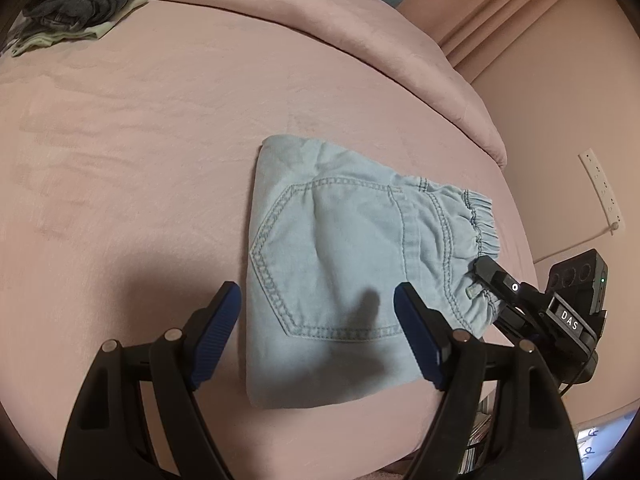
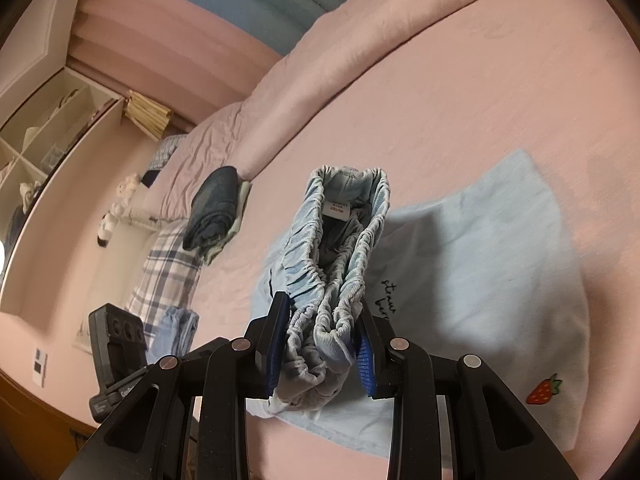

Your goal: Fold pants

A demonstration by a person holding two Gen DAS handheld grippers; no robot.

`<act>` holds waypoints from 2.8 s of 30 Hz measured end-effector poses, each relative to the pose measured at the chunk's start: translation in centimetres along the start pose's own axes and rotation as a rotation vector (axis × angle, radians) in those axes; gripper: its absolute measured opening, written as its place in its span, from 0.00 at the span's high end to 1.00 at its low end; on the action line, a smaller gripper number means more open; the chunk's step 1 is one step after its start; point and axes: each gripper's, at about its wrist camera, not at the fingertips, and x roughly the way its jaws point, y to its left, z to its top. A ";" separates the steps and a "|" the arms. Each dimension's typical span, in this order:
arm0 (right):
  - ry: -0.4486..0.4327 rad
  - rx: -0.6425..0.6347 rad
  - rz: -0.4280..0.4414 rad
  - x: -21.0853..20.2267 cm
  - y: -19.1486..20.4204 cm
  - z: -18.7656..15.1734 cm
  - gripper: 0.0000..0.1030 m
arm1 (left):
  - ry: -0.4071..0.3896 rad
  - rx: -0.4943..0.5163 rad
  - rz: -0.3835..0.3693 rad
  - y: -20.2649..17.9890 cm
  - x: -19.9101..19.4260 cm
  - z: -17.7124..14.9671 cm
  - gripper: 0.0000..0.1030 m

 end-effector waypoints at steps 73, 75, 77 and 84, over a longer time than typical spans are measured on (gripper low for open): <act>-0.003 -0.185 -0.362 1.5 -0.7 4.1 0.68 | 0.149 0.462 0.130 -7.9 9.3 -2.2 0.32; 0.016 -0.191 -0.408 2.2 -1.3 4.2 0.78 | 0.152 0.455 0.126 -7.6 9.7 -2.2 0.32; 0.018 -0.197 -0.430 2.1 -1.4 4.3 0.84 | 0.151 0.455 0.124 -7.6 9.7 -2.2 0.32; -0.032 -0.261 -0.374 0.2 1.0 3.4 0.84 | 0.142 0.414 0.073 -6.3 7.6 -3.2 0.34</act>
